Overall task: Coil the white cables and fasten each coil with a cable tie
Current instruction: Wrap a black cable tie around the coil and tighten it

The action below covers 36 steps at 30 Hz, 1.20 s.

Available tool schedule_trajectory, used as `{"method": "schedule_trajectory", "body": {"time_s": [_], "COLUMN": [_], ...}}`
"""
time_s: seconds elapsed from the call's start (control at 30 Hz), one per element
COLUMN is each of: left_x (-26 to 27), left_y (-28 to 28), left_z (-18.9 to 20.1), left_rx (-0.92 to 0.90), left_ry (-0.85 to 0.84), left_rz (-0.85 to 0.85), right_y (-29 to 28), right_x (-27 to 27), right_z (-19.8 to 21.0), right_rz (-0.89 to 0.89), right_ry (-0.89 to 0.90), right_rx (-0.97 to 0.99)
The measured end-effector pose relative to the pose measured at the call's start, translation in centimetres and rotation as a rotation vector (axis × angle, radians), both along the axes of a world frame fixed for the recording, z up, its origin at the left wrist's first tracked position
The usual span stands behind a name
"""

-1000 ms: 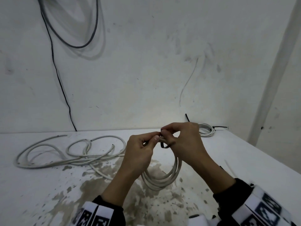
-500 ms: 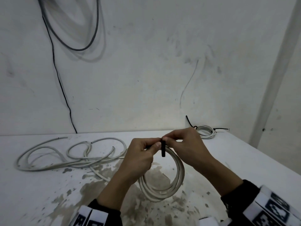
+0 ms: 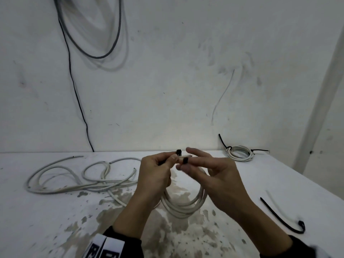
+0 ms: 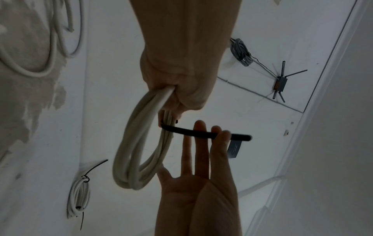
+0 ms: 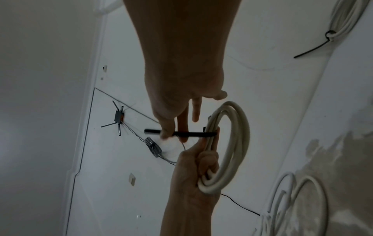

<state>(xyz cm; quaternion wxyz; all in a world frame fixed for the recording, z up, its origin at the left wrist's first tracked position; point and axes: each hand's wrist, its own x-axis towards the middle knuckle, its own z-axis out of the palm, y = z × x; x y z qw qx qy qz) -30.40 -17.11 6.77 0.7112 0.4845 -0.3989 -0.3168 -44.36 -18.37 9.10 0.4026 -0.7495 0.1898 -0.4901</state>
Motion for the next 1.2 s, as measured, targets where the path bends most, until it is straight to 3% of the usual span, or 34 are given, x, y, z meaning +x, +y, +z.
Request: {"method": "schedule_trajectory", "body": {"time_s": [0.1,0.17,0.4,1.0,1.2], "left_x": [0.0,0.0,-0.9,-1.2,-0.8], "left_y": [0.4,0.5,1.6,1.8,1.7], "left_z": [0.6,0.9,1.8,2.0,1.9], "left_rx": [-0.051,-0.098,-0.194,-0.270,-0.320], "left_ry": [0.018,-0.020,-0.282,-0.372,-0.475], "left_rz": [0.025,0.058,0.190,0.179,0.228], "right_y": [0.0,0.1,0.0,0.5,0.5], "right_x": [0.4,0.5,1.0,1.0,1.2], "right_z": [0.6,0.9,1.3,2.0,1.9], "right_rz": [-0.068,-0.113,-0.209,-0.227,-0.264], "right_ry": [-0.238,-0.282,0.012,0.004,-0.033], "right_rx": [0.169,0.245,0.320,0.298,0.330]}}
